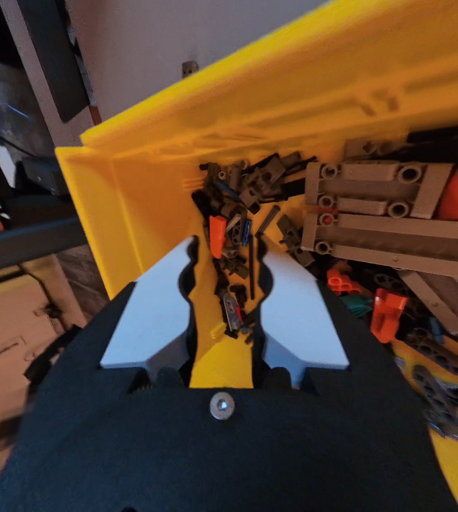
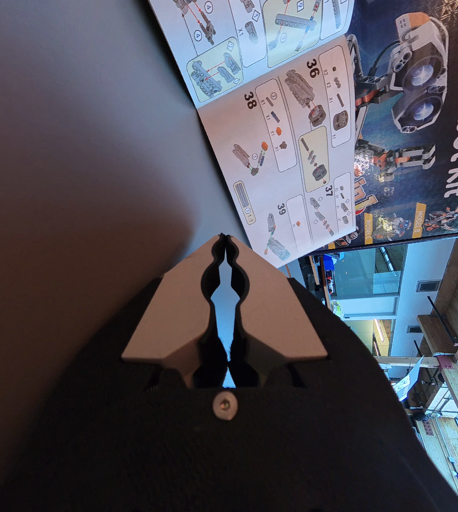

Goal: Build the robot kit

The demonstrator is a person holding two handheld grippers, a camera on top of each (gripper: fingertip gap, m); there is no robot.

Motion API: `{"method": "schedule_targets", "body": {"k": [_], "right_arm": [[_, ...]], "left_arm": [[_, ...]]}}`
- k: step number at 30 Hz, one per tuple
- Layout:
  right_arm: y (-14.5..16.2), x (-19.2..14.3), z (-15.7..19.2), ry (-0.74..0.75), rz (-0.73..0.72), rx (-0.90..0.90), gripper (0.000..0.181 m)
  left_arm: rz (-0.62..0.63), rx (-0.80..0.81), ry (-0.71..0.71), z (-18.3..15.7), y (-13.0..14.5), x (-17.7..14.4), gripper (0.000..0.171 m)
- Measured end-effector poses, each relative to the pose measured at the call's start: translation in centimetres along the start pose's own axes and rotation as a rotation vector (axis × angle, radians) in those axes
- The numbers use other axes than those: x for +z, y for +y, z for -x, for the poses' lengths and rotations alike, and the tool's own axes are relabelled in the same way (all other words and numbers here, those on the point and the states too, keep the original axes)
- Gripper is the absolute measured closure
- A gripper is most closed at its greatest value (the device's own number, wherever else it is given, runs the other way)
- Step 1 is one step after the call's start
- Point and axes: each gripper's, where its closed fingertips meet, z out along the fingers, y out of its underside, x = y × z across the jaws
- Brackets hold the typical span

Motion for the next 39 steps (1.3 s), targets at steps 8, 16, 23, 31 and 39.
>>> {"method": "schedule_targets", "body": {"k": [8, 16, 23, 31, 39], "right_arm": [[0.0, 0.0, 0.0, -0.001, 0.002, 0.001, 0.181], [0.0, 0.0, 0.0, 0.000, 0.001, 0.001, 0.181], [0.0, 0.0, 0.0, -0.007, -0.001, 0.001, 0.181], [0.0, 0.0, -0.1, 0.001, -0.001, 0.001, 0.181], [0.0, 0.0, -0.1, 0.001, -0.001, 0.000, 0.181]], "left_arm": [[-0.040, 0.005, 0.129, -0.1, 0.1, 2.4, 0.121], [-0.034, -0.018, 0.339, -2.1, 0.1, 2.2, 0.155], [-0.119, 0.072, 0.076, -0.7, 0.5, -0.3, 0.138], [-0.219, -0.283, 0.218, 1.0, -3.5, 3.2, 0.124], [-0.183, -0.257, 0.261, -1.9, -1.5, 2.7, 0.168]]}}
